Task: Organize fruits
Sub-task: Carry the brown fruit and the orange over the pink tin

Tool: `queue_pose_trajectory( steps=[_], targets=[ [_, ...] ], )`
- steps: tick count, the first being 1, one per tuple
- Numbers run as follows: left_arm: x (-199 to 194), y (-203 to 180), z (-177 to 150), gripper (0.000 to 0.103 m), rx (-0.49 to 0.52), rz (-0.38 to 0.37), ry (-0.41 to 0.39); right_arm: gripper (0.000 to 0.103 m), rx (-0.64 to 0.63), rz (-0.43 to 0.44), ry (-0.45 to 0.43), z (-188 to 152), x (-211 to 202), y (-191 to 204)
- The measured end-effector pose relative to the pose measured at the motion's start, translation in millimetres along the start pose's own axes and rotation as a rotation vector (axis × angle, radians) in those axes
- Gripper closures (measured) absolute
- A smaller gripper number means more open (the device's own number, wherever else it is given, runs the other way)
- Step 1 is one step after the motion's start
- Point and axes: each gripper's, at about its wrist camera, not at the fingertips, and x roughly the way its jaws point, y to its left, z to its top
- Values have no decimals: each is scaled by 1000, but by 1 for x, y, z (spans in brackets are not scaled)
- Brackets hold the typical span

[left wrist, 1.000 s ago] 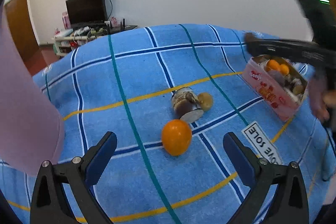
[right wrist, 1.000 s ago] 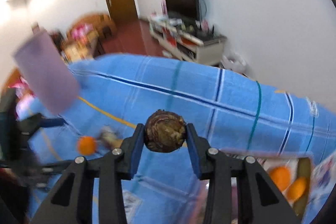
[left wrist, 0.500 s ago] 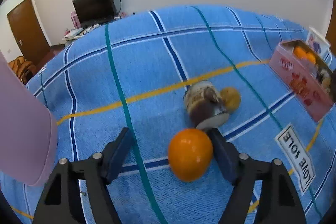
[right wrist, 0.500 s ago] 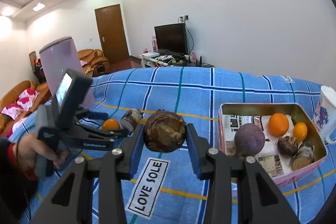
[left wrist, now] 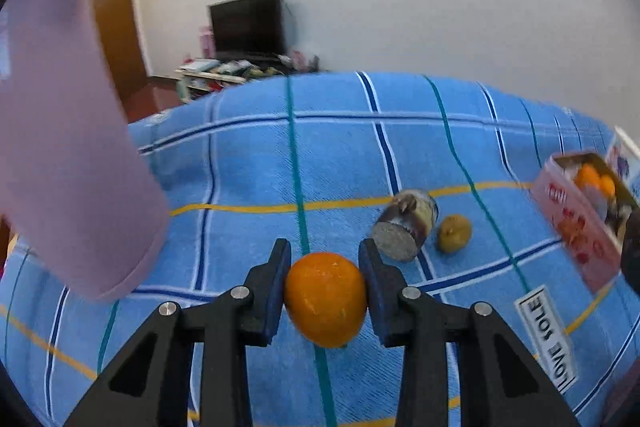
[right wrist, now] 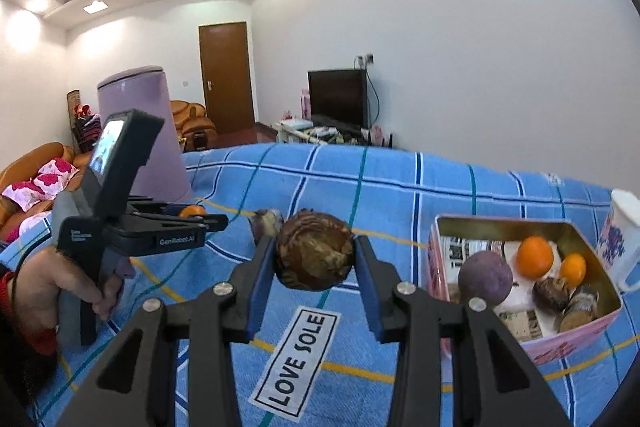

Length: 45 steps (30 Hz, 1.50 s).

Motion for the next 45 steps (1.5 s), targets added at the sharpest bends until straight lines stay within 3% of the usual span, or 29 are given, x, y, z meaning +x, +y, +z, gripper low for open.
queue_pose_trajectory(
  steps=[5, 16, 45],
  targets=[
    [-22, -14, -11, 66, -29, 69, -73, 60, -35, -9, -46, 1, -6, 8],
    [-37, -29, -24, 66, -54, 152, -111, 60, -36, -16, -27, -3, -11, 19],
    [-69, -78, -46, 66, -20, 132, -157, 60, 21, -44, -32, -18, -51, -5]
  ],
)
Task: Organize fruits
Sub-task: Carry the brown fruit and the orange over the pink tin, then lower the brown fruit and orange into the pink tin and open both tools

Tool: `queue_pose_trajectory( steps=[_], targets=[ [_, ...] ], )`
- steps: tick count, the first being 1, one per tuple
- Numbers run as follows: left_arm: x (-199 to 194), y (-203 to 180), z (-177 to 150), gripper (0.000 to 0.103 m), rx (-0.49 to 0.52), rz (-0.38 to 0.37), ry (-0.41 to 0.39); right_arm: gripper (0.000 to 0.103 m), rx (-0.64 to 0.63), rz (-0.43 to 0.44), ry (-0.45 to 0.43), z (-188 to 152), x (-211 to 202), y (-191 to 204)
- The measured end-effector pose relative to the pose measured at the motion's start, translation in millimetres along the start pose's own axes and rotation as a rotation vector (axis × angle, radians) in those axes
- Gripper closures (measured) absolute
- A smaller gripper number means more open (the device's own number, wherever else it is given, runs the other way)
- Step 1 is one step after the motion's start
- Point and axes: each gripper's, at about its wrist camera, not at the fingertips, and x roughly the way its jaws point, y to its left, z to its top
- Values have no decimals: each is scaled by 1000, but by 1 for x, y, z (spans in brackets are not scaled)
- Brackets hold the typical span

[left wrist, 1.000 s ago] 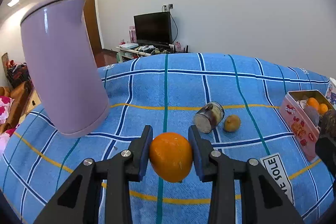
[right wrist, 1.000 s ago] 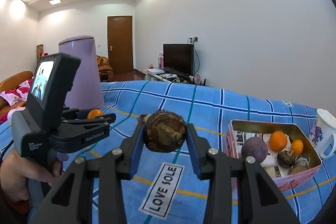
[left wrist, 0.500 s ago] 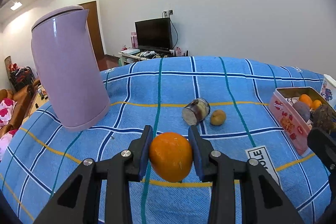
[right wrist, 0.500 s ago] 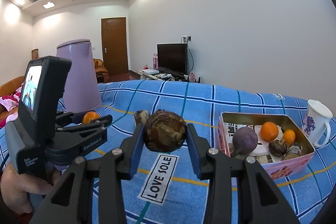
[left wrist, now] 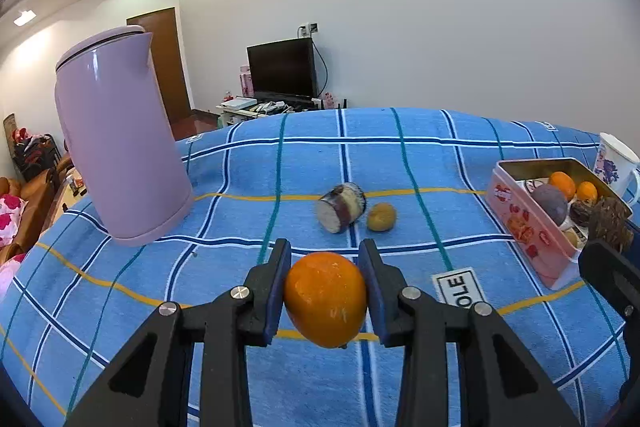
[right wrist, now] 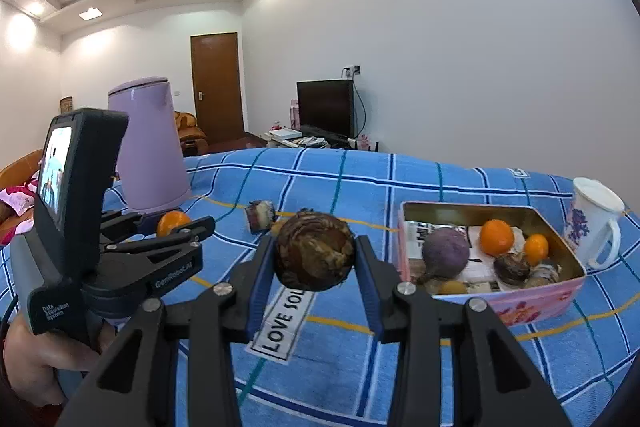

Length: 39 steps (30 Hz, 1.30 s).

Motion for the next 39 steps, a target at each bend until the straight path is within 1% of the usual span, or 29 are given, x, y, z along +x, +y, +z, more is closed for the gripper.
queue_pose_trajectory(
  steps=[14, 21, 30, 35, 39],
  targets=[
    [-6, -36, -1, 66, 32, -57, 6, 60, 36, -66, -23, -3, -19, -38],
    [-9, -55, 3, 66, 39, -98, -5, 60, 75, -134, -20, -3, -21, -64],
    [-10, -92, 15, 66, 67, -150, -32, 60, 134, -216, -6, 0, -21, -104],
    [-8, -115, 23, 66, 76, -181, -43, 60, 135, -267, -27, 4, -27, -122],
    [-7, -135, 27, 66, 87, -206, -54, 60, 134, -307, -23, 6, -26, -140]
  ],
)
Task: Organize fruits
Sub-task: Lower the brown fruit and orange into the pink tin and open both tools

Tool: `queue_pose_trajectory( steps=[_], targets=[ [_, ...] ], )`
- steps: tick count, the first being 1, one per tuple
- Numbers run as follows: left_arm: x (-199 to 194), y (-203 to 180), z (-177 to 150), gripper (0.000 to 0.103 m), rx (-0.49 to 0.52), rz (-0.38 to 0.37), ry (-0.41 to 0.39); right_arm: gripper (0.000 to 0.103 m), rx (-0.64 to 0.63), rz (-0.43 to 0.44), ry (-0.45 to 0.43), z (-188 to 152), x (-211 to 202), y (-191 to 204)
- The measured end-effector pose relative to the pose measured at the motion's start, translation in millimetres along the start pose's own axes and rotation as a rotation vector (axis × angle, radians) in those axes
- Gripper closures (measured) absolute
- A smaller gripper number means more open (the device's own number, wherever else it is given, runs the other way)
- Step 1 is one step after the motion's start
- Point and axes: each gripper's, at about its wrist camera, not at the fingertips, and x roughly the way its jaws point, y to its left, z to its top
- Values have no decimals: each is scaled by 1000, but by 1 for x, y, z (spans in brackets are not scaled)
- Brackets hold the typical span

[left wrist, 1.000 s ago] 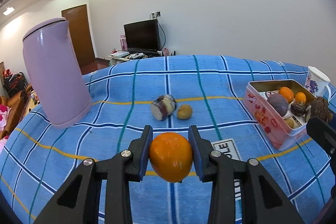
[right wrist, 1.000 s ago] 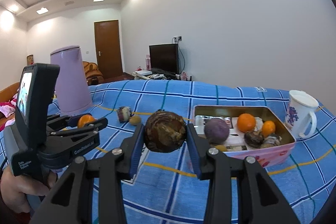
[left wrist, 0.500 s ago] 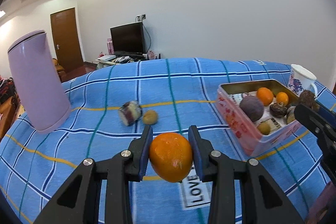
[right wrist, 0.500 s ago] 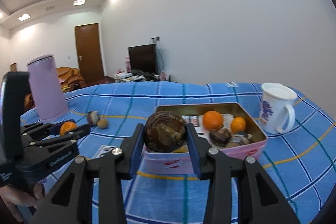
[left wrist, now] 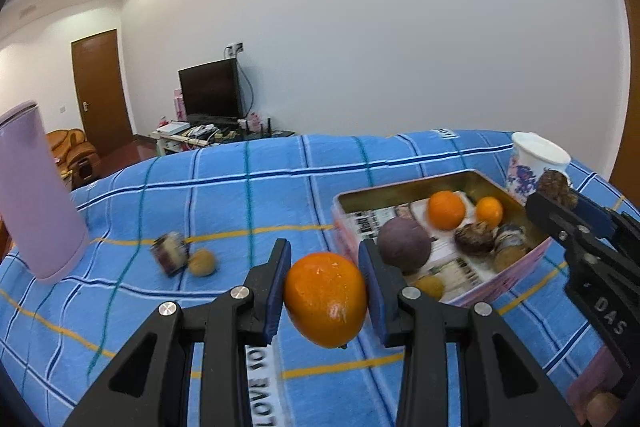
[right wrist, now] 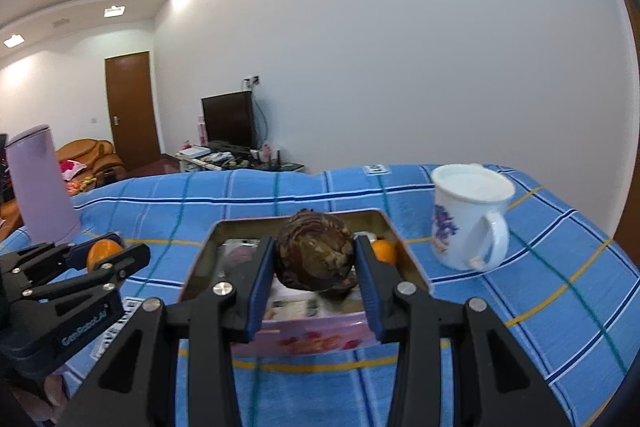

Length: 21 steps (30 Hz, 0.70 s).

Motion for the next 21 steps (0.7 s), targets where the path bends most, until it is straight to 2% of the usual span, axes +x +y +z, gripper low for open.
queue_pose_trajectory(
  steps=[4, 14, 21],
  targets=[
    [10, -14, 5, 66, 2, -14, 7, 60, 3, -42, 14, 5, 13, -15],
    [33, -40, 16, 66, -1, -31, 18, 60, -18, -79, 42, 12, 36, -27],
    [50, -50, 18, 66, -10, -29, 37, 60, -13, -67, 60, 17, 54, -35]
  ],
)
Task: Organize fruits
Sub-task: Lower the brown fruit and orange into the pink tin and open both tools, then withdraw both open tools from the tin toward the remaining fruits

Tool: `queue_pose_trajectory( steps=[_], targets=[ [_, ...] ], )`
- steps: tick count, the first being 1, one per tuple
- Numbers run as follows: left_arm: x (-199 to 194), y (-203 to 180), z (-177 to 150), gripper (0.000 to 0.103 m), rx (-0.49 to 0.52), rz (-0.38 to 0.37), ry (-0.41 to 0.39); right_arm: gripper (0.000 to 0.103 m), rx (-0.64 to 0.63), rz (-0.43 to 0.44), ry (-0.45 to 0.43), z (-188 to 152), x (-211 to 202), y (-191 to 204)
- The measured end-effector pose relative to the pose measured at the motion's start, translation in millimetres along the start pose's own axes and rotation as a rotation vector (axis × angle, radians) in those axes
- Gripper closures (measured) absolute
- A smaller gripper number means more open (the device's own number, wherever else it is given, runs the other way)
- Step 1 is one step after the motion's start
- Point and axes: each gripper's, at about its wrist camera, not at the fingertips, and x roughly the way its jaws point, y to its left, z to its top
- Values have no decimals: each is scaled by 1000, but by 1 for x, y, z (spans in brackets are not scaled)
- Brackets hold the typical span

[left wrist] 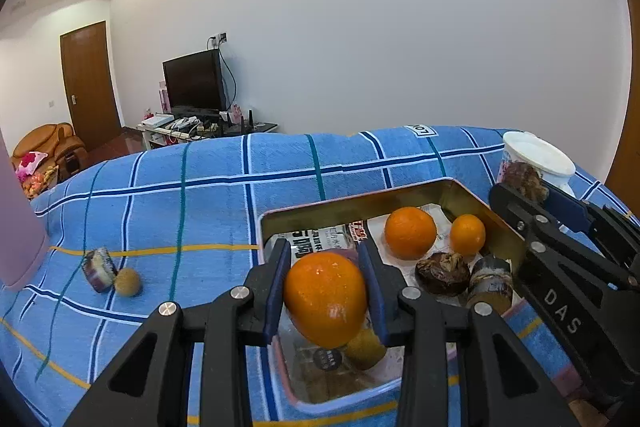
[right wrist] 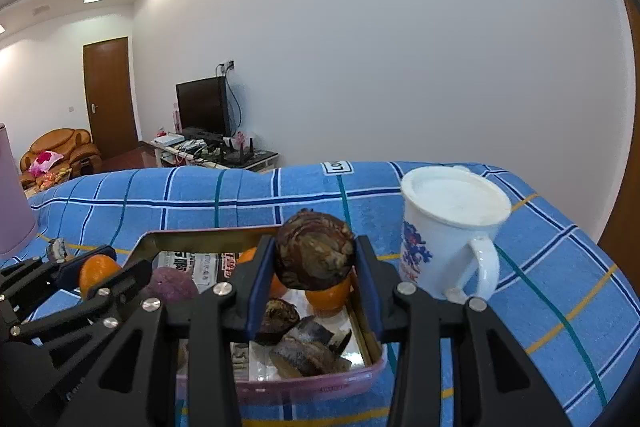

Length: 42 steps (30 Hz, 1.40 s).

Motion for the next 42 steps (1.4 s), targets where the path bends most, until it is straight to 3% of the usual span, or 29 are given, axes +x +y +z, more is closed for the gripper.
queue_pose_trajectory(
  steps=[22, 31, 34, 36, 37, 38, 39, 40, 42],
  targets=[
    [24, 1, 2, 66, -12, 32, 49, 59, -62, 108, 105, 3, 33, 12],
    [21, 6, 1, 66, -32, 18, 34, 59, -50, 175, 92, 2, 30, 9],
    [14, 8, 0, 65, -29, 16, 2, 53, -27, 198, 62, 2, 24, 6],
    [5, 9, 1, 60, -16, 37, -48, 37, -3, 188, 31, 2, 18, 1],
    [2, 10, 1, 49, -16, 52, -64, 33, 15, 180, 12, 2, 16, -3],
    [-3, 13, 1, 26, -26, 77, -86, 20, 42, 165, -13, 3, 12, -8],
    [-6, 16, 1, 13, -39, 80, -100, 2, 76, 167, -38, 3, 8, -15],
    [-11, 20, 0, 1, -63, 76, -127, 0, 104, 176, -59, 4, 5, -20],
    [-19, 24, -1, 1, -82, 77, -162, 0, 167, 172, -123, 4, -7, -31]
  ],
)
